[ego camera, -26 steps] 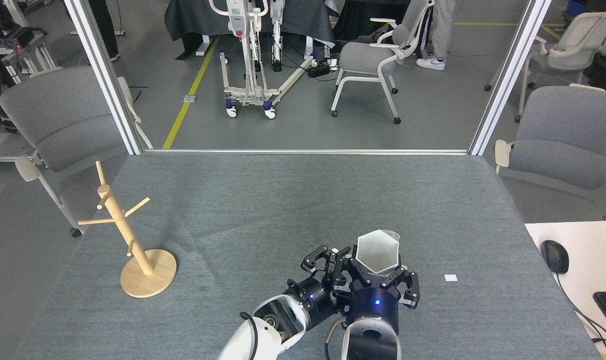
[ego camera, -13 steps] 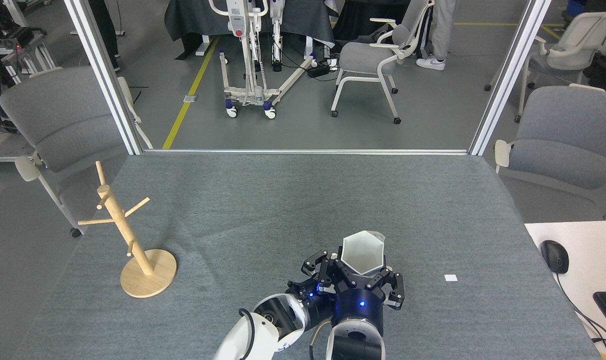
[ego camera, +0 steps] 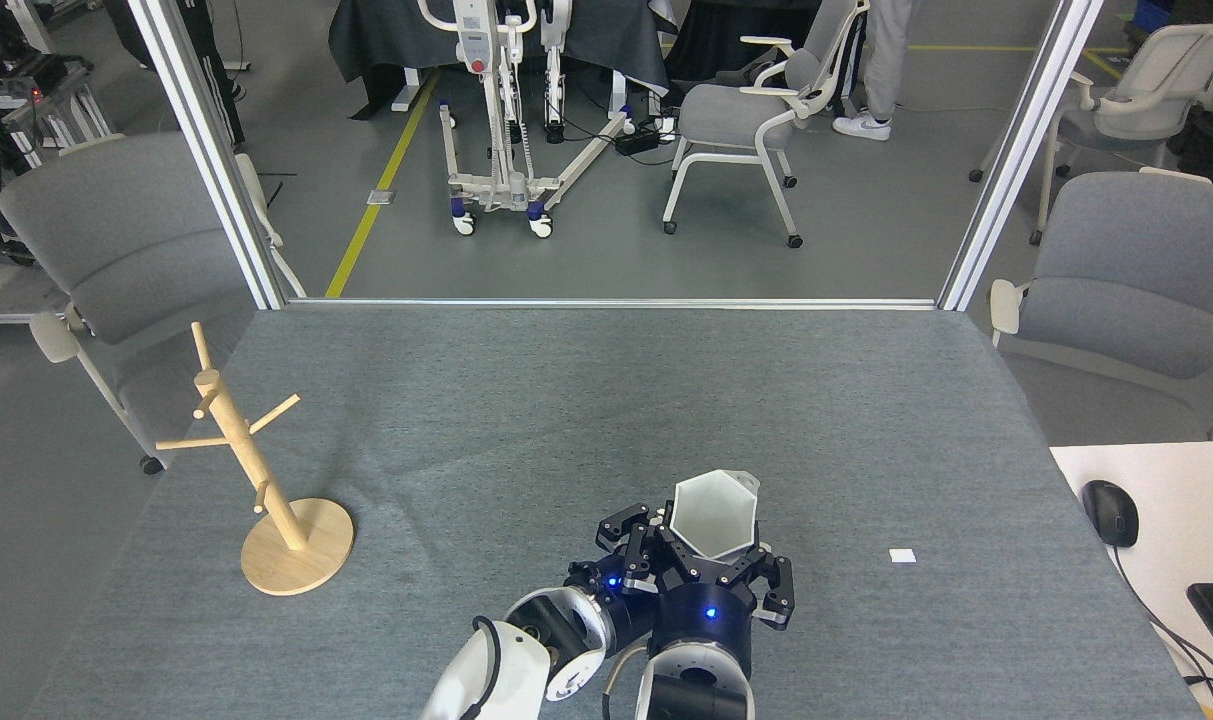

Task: Hang cup on storage rack
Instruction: 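Grasp the cup with the left gripper and release the right gripper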

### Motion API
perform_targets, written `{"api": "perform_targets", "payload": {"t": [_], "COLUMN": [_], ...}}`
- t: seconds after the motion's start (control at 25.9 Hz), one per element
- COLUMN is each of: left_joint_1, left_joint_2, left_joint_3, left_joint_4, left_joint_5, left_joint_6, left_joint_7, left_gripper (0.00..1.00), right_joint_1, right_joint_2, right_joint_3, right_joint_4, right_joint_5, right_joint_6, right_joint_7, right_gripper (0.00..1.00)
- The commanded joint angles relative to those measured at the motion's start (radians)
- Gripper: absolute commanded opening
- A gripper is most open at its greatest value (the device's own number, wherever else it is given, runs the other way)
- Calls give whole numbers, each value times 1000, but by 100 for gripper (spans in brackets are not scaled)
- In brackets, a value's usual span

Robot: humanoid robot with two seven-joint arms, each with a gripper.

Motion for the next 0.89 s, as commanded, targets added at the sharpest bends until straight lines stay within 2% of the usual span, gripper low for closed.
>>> {"api": "perform_targets", "payload": {"t": [0.0,0.15,0.23,0.27,0.35,0.39,0.43,0.66,0.85], "left_joint_1": [0,5,5,5,5,5,5,5,11], "left_joint_2": [4,5,7,9,10,12,12,12,15], "left_joint_3": [0,3,4,4,6,9,12,14,12], "left_joint_4": [-38,-35,-33,-33,-33,-33,-32,-10,-3], "left_joint_5": [1,1,1,1,1,1,1,1,-8], "left_joint_6": [-2,-36,-36,-38,-38,-36,-38,-35,-33], "left_joint_7": [19,19,19,19,19,19,19,19,17], "left_gripper": [47,0,0,0,0,0,0,0,0], "right_joint_1": [7,7,4,4,1,-1,-4,-8,-2], "right_joint_2": [5,7,8,7,2,2,2,-3,-4], "right_joint_3": [53,53,51,48,44,42,41,36,10], "right_joint_4": [4,4,4,4,12,21,24,24,24], "right_joint_5": [-1,0,2,3,7,8,8,2,-13], "right_joint_6": [4,3,3,3,0,-4,-11,-51,-50], "right_joint_7": [3,3,3,3,1,0,-3,-46,-275], "right_gripper": [26,32,44,55,84,95,99,99,99]}}
